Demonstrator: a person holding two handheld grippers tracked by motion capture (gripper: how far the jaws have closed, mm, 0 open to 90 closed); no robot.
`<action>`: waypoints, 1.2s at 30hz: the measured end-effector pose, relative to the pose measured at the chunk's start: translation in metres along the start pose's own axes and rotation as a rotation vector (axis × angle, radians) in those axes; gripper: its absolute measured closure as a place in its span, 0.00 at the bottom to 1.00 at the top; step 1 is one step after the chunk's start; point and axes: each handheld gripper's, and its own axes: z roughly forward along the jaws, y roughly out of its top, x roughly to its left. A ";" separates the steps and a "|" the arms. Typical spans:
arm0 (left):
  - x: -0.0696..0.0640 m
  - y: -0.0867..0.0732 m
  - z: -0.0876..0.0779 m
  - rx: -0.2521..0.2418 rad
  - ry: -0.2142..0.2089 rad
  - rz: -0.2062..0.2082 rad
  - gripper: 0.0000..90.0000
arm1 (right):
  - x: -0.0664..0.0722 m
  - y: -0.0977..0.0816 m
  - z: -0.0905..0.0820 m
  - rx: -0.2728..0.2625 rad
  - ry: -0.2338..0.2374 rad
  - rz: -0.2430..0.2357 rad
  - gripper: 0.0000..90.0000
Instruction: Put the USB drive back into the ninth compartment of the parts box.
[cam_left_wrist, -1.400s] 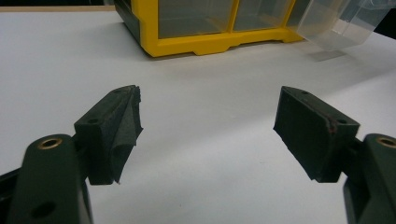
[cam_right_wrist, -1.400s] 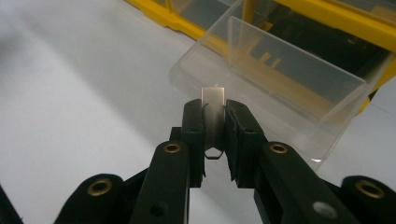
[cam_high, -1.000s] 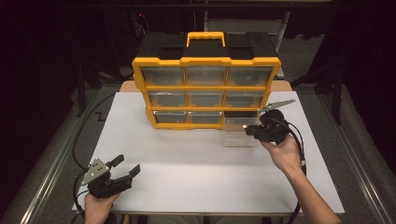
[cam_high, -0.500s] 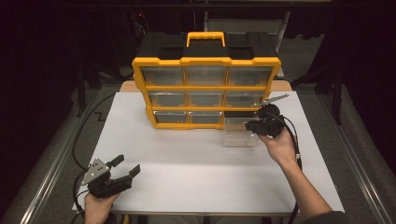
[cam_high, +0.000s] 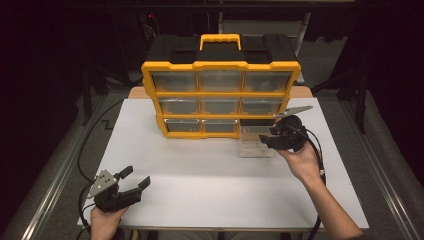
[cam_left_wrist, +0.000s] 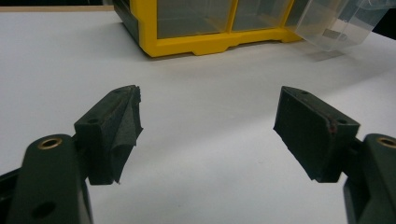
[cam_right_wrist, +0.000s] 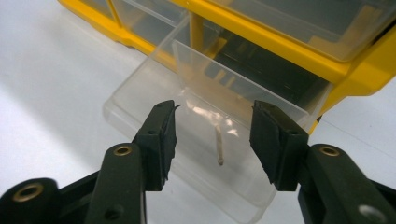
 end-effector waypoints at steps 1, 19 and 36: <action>0.000 0.000 0.000 -0.001 0.000 0.000 0.26 | 0.000 -0.002 -0.002 -0.013 0.005 0.007 0.55; 0.001 0.000 0.000 -0.002 0.001 -0.010 0.26 | 0.013 -0.044 -0.035 -0.154 0.015 -0.008 0.43; 0.001 0.000 0.000 -0.004 0.001 -0.005 0.26 | 0.018 -0.082 -0.038 -0.204 -0.003 0.003 0.40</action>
